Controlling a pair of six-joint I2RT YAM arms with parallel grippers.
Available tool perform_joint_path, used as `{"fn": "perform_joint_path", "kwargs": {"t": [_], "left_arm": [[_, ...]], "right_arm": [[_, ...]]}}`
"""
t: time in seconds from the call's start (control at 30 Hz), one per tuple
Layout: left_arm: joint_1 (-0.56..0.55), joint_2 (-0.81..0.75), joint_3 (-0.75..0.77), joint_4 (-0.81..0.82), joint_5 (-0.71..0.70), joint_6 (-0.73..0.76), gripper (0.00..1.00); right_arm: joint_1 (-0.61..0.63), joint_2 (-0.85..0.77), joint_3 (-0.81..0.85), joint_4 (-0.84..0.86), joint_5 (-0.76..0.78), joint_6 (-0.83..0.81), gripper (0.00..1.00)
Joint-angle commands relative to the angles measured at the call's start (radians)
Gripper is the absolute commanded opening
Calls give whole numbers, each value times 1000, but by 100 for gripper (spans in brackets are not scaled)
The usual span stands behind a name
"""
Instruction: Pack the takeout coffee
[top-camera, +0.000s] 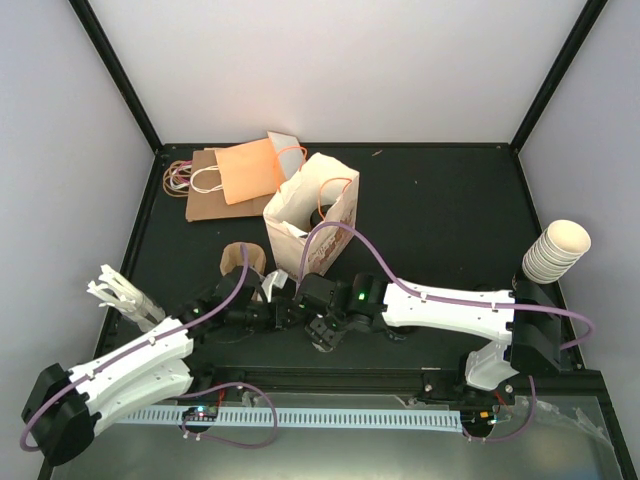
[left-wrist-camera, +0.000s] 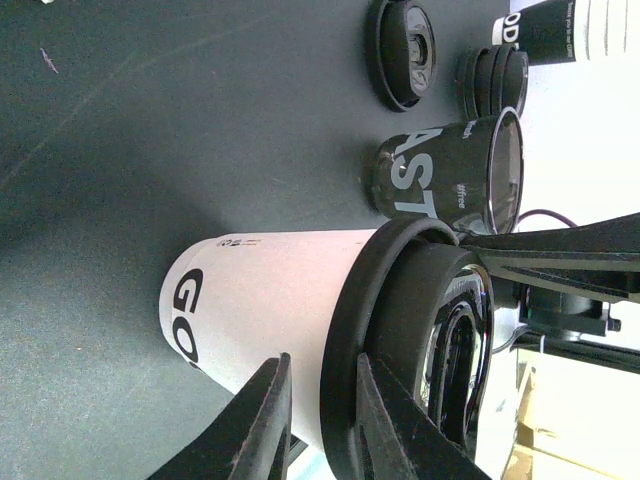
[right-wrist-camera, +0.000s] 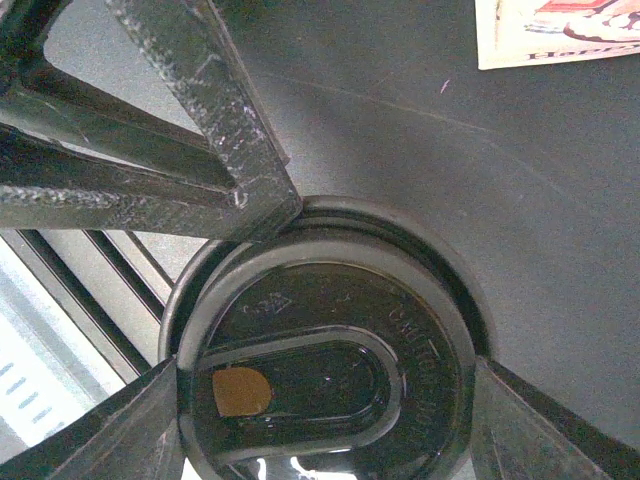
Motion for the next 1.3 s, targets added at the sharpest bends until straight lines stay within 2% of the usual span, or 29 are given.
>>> {"fn": "perform_joint_path", "kwargs": {"t": [0.0, 0.33, 0.63, 0.93, 1.27], "left_arm": [[-1, 29, -36, -37, 13, 11, 20], [-16, 45, -84, 28, 8, -18, 22], [-16, -62, -38, -57, 46, -40, 31], [-22, -92, -83, -22, 115, -84, 31], [-29, -37, -110, -4, 135, -65, 30]], "right_arm": [[5, 75, -46, -80, -34, -8, 72], [5, 87, -40, -109, 15, -6, 72], [5, 95, -54, -93, 32, 20, 72], [3, 94, -48, -87, 29, 17, 72], [4, 99, -41, -88, 28, 17, 72]]}}
